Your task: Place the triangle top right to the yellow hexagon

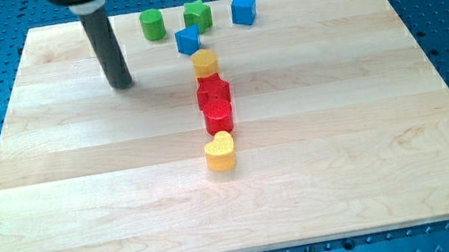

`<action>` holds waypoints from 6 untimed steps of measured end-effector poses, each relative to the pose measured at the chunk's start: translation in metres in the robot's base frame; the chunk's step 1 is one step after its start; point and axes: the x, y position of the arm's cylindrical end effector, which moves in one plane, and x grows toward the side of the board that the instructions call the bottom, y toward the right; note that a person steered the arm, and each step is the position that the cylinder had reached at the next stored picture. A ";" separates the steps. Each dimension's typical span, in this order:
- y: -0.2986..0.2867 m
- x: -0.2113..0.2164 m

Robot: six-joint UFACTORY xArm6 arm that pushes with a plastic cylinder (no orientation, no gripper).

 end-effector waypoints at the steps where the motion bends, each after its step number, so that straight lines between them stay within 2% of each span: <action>1: 0.043 -0.011; 3: 0.085 -0.042; 6: 0.106 -0.046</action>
